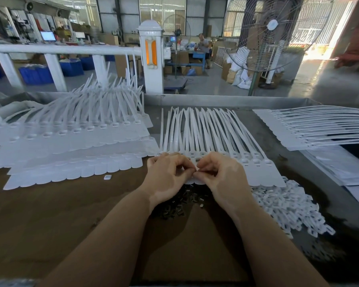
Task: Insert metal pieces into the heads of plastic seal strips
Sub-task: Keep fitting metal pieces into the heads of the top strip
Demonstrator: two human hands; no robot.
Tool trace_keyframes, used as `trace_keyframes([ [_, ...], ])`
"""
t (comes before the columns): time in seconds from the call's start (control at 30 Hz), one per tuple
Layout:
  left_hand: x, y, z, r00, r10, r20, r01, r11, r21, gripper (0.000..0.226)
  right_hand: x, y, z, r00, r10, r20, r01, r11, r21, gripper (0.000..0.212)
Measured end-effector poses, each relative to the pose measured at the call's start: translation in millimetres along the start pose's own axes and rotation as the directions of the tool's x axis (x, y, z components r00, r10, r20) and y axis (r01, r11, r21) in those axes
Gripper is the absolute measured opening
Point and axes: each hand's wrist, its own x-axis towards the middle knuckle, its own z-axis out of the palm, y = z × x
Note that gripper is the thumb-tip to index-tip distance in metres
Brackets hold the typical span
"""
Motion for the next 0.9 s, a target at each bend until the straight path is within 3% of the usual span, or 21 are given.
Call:
trace_keyframes([
  [0.2,1.9,0.8,2.5,0.997,-0.053,-0.061,0.053,0.998,0.012,0.022,1.9,1.0,0.7,0.999,0.018,-0.029,-0.016,0.998,0.064,0.015],
  [0.5,0.1,2.3,-1.7,0.999,-0.027,-0.025,0.026,0.997,-0.071,0.022,2.0,2.7,2.1,0.999,0.018,-0.037,-0.017,0.999,0.032,0.014],
  [0.7,0.2,2.7,-2.0,0.992,-0.113,-0.058,0.102,0.979,-0.174,0.017,-0.8,3.1,3.9,0.995,-0.036,-0.095,0.024,0.993,-0.117,0.017],
  [0.9,1.1,1.1,-2.5,0.976,-0.212,-0.051,0.186,0.93,-0.316,0.007,-4.2,0.6,5.5,0.995,-0.086,0.042,0.093,0.964,-0.249,0.026],
])
